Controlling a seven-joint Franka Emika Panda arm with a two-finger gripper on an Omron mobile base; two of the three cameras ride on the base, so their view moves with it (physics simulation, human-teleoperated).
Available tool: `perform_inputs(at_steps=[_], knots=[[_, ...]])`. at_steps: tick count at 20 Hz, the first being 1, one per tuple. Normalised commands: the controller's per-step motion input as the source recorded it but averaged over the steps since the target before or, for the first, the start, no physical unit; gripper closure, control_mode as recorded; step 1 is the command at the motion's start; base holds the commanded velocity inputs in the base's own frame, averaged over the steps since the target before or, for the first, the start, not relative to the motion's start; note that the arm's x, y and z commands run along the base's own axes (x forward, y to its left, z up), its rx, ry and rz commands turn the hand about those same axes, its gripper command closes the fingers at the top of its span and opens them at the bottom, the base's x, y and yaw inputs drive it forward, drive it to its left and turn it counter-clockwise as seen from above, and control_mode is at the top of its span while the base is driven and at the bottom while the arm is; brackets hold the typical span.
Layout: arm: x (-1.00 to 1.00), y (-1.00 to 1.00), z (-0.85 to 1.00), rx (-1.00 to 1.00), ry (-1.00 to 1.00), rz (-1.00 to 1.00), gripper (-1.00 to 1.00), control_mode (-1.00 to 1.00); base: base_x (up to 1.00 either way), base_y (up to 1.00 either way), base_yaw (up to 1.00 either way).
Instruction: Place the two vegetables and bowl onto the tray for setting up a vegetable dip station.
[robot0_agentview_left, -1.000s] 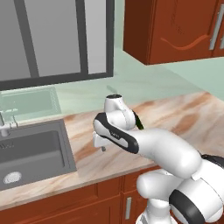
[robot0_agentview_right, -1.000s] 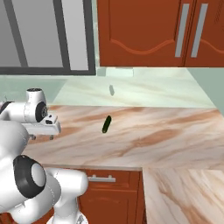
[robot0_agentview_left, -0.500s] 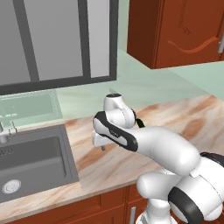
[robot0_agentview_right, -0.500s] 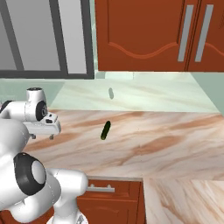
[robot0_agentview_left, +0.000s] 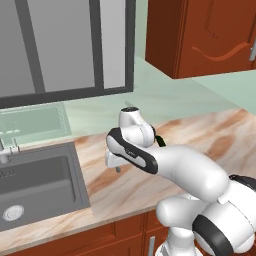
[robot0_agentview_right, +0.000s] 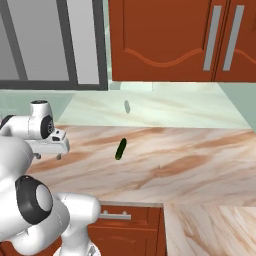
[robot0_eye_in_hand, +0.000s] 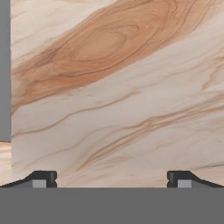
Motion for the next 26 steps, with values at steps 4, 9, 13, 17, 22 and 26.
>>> perform_inputs(at_steps=[4, 9, 13, 17, 22, 26], knots=[[0.00, 0.00, 0.00, 0.00, 0.00, 0.00, -1.00, 1.00, 0.00, 0.00, 0.00], [0.00, 0.00, 0.00, 0.00, 0.00, 0.00, -1.00, 1.00, 0.00, 0.00, 0.00], [0.00, 0.00, 0.00, 0.00, 0.00, 0.00, -1.00, 1.00, 0.00, 0.00, 0.01], [0.10, -0.13, 0.01, 0.00, 0.00, -0.11, -1.00, -1.00, 0.00, 0.00, 0.00], [0.17, -0.26, 0.09, 0.00, 0.01, -0.19, -1.00, -1.00, 0.00, 0.00, 0.00], [0.17, -0.34, 0.09, 0.00, 0.00, -0.13, -1.00, -1.00, 0.00, 0.00, 0.00]])
